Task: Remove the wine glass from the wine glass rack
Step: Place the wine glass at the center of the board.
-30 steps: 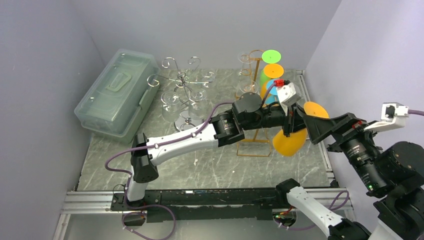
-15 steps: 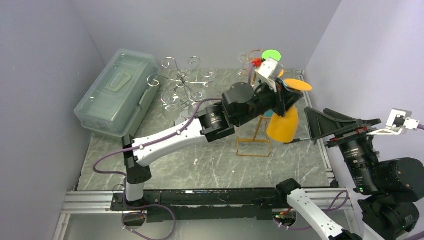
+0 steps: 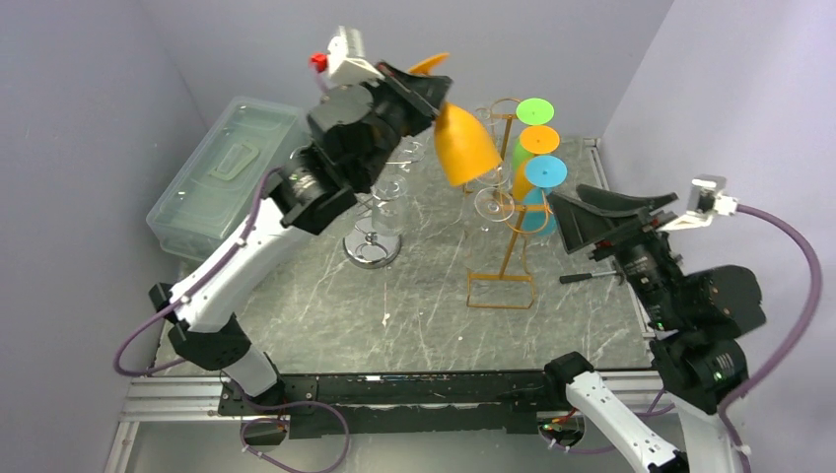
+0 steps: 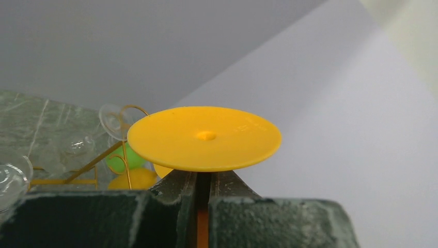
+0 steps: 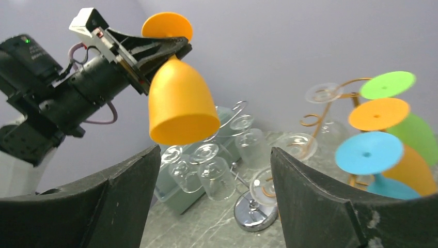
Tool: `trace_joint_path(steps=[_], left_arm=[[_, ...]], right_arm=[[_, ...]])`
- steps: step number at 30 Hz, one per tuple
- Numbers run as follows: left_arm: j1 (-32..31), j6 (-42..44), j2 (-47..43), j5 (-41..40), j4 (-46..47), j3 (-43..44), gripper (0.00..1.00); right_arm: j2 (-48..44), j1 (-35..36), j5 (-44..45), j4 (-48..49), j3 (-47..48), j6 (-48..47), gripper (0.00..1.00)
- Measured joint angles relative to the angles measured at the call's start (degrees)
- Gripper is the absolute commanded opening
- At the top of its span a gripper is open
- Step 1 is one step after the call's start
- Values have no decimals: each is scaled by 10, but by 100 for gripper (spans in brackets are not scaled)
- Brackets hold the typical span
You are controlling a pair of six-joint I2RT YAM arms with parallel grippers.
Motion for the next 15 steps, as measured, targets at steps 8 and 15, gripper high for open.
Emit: trace_joint_path(steps=[8,15], left_arm=[[68,-149,-78,-23,-73,-22,0],[73,-234,-103,-32,-108,-27,0]], right_arm=[[91,0,-112,146,-49,5,69],[174,2,-149,215,-49,9,69]])
